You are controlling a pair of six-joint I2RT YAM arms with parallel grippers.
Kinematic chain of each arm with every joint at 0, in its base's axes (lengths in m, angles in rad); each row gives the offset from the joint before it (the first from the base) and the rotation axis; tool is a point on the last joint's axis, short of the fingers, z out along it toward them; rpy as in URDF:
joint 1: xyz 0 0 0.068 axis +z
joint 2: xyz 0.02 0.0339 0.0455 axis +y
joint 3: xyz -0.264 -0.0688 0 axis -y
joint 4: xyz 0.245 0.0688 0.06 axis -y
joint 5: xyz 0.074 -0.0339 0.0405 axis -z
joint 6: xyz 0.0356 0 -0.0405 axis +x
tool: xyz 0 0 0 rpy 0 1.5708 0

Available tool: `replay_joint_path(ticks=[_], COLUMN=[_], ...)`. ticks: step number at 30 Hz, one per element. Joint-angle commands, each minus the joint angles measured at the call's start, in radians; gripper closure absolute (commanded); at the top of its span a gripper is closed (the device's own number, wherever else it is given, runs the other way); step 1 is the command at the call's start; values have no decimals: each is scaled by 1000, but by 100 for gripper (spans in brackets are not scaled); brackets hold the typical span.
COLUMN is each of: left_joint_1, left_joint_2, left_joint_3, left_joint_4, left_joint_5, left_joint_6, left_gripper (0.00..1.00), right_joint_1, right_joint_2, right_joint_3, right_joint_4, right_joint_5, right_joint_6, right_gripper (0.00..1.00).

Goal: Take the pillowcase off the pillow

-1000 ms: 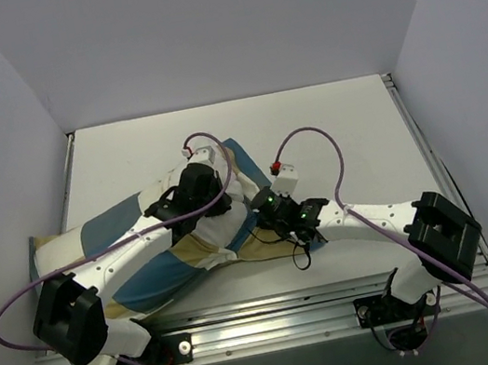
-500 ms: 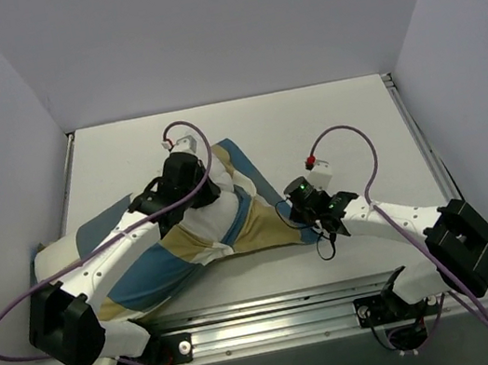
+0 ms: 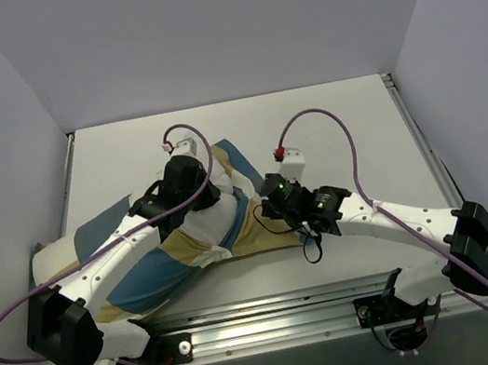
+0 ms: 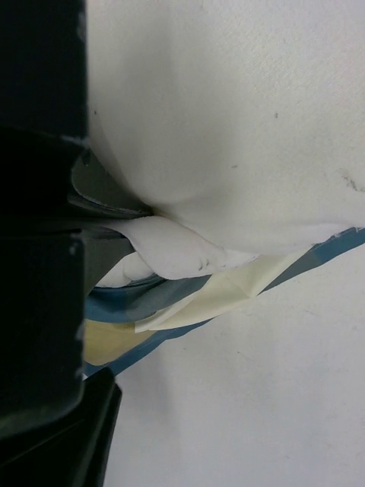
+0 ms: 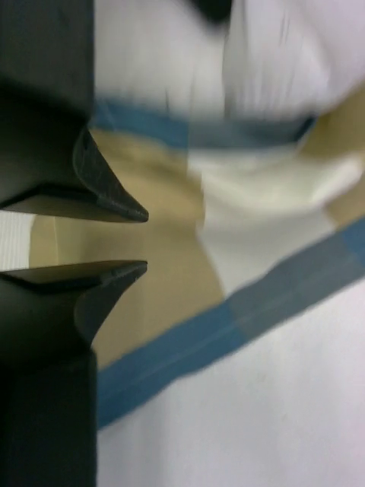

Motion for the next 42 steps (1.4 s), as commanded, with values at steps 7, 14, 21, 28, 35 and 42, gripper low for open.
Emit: replay_joint_path(ticks=[7,14,21,28,35,42], left_joint_1=[-8,-9,3,32,63,70], left_joint_2=[71,91,57,11,-38,-119], left_joint_3=[-86,-135,-148,-102,-42,-28], left_joint_4=[41,67,46,-14,-54,-49], left_joint_5=[-65,-65,-84,-127,-145,-130], left_joint_6=[-71,-79,-77,-54,-28,-60], left_gripper=[98,98,98,98,98,98], right_joint_1=[92,92,57,-52,-152,-192], right_joint_2=[147,304,384,365,316,324], right_joint_3=[231,273,203,22,-107,-161], right_joint_4=[5,9,-63,-26,15,58], right_joint_5=[91,109,151,51,-3,-40], right_joint_6=[-19,1,47,26,-20,-40], right_gripper=[66,61,60,79,100,100])
